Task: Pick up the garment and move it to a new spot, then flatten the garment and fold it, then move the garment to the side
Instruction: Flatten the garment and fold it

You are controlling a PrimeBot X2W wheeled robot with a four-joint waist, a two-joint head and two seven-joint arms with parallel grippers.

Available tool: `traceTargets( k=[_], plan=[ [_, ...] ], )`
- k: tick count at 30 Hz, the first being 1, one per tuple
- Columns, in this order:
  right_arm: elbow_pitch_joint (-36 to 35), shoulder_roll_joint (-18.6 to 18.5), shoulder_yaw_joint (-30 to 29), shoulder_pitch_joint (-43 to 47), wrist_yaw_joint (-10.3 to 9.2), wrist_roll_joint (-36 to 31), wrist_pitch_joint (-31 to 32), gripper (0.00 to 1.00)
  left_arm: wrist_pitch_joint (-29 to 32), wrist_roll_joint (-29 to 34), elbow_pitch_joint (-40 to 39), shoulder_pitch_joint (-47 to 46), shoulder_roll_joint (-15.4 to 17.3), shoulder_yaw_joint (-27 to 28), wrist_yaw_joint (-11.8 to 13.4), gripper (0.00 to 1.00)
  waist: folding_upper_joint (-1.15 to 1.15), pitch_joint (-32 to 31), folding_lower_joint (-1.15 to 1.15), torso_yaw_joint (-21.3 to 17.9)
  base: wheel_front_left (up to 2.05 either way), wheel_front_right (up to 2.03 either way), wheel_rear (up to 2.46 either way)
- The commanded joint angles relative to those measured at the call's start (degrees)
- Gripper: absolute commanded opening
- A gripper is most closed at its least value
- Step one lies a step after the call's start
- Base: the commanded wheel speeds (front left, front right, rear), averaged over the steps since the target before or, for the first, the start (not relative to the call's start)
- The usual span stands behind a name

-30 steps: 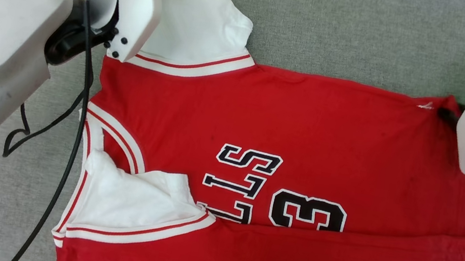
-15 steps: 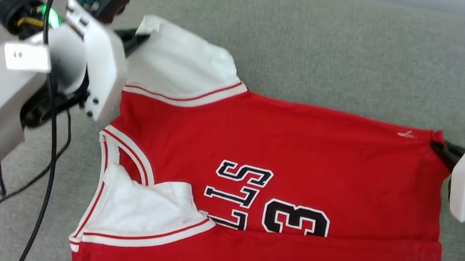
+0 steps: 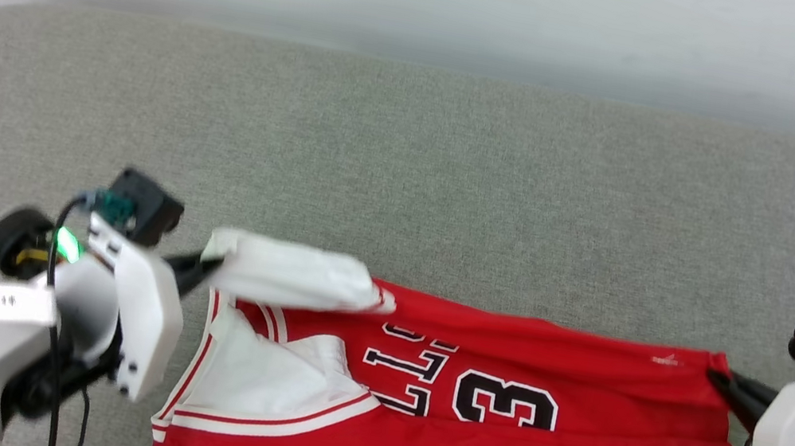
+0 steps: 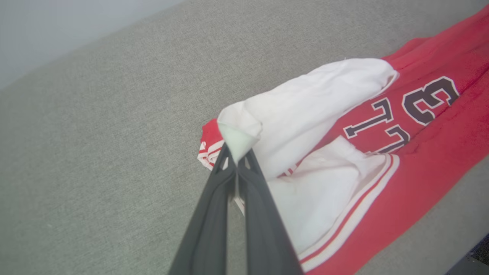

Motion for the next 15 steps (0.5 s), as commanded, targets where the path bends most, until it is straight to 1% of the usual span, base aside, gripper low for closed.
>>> traceTargets(
  k=[1, 4, 6, 7, 11, 15],
  plan=[
    [-0.5, -0.3, -0.4, 1.3, -0.09, 0.2, -0.3, 0.0, -0.3, -0.3, -0.6, 1.4, 0.3, -0.3, 0.5, 0.0, 0.0, -0.6, 0.01, 0.2, 0.0, 0.0, 0.0],
    [-2.5, -0.7, -2.0, 5.4, -0.09, 0.4, -0.1, 0.0, -1.5, -1.6, -2.7, 5.2, 1.9, -0.5, 2.4, 0.0, 0.0, -1.1, 0.01, 0.3, 0.0, 0.0, 0.0],
    [-3.6, -0.7, -3.2, 7.9, -0.09, 0.5, 0.1, 0.0, -2.2, -2.5, -3.7, 7.7, 2.1, -0.8, 3.3, 0.0, 0.0, -1.3, 0.01, 0.4, 0.0, 0.0, 0.0],
    [-5.1, -0.2, -4.7, 11.1, -0.09, -0.1, 0.9, 0.0, -3.2, -3.9, -4.2, 10.4, 2.1, -1.1, 4.3, 0.0, 0.0, -0.9, 0.01, 0.3, 0.0, 0.0, 0.0],
    [-5.8, 1.2, -6.1, 13.8, -0.09, -0.9, 2.3, 0.0, -4.4, -5.4, -2.3, 12.9, 0.9, -1.4, 4.7, 0.0, 0.0, 0.2, 0.01, -0.1, 0.0, 0.0, 0.0],
    [-4.6, 2.7, -6.9, 14.8, -0.09, -1.9, 2.9, 0.0, -5.4, -5.9, 1.1, 13.9, -0.9, -1.7, 4.0, 0.0, 0.0, 1.2, 0.01, -0.4, 0.0, 0.0, 0.0]
  ],
)
